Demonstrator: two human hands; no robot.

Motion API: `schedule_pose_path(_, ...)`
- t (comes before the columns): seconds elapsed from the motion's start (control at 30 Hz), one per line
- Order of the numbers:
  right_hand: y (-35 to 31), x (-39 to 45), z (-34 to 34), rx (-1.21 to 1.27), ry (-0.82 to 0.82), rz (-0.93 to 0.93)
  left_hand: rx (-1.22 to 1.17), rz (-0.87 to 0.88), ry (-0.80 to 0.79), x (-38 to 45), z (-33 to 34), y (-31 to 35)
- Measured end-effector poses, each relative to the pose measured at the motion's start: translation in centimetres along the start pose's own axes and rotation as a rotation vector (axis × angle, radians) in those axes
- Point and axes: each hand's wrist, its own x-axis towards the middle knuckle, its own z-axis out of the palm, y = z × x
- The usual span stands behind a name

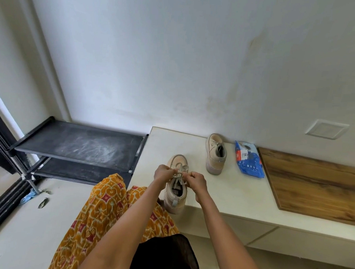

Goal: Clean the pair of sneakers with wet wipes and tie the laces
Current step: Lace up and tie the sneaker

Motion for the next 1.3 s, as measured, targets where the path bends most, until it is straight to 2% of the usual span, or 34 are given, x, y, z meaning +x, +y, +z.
schedule_pose_path(0.13, 0.2, -1.0, 0.1, -0.003, 0.081, -0.04, 0.083, 0.04, 0.045, -0.8, -0.1, -0.2)
schedule_pose_path(0.2, 0.8, -1.1, 0.4, -0.026, 0.103, 0.019, 0.111, -0.028, 0.002, -1.3, -0.2, -0.2)
schedule_pose_path(0.3, 1.7, -0.3, 1.4, 0.034, 0.08, 0.109, 0.006, -0.132, -0.06, -1.4, -0.4, -0.1)
schedule_pose_path(0.47, -1.0, 1.4, 2.4, 0.122, 0.049, 0.127, -0.233, -0.174, -0.052, -0.2, -1.3, 0.5)
schedule_pose_path(0.57, -2.8, 3.7, 3.1, 0.125, -0.003, 0.103, -0.406, -0.138, -0.041, 1.3, -2.0, 0.9)
schedule_pose_path(0.73, -5.3, 8.2, 4.7, 0.195, -0.097, 0.103, -0.536, -0.046, 0.009, 5.2, -3.3, 1.6)
schedule_pose_path(0.9, -7.4, 11.6, 7.5, 0.247, -0.165, 0.053, -0.52, 0.06, 0.112, 8.8, -4.1, 2.9)
schedule_pose_path(1.1, -7.9, 13.9, 9.1, 0.247, -0.229, 0.012, -0.513, 0.136, 0.113, 9.5, -5.8, 4.9)
schedule_pose_path(1.17, -8.1, 13.5, 8.5, 0.227, -0.139, -0.021, -0.353, 0.22, 0.206, 9.9, -5.8, 5.2)
schedule_pose_path(1.23, -8.2, 13.0, 7.2, 0.128, 0.059, -0.13, -0.112, 0.342, 0.314, 10.1, -5.1, 5.6)
schedule_pose_path(1.3, -7.9, 12.6, 5.0, -0.054, 0.248, -0.259, 0.076, 0.452, 0.335, 9.6, -3.6, 6.5)
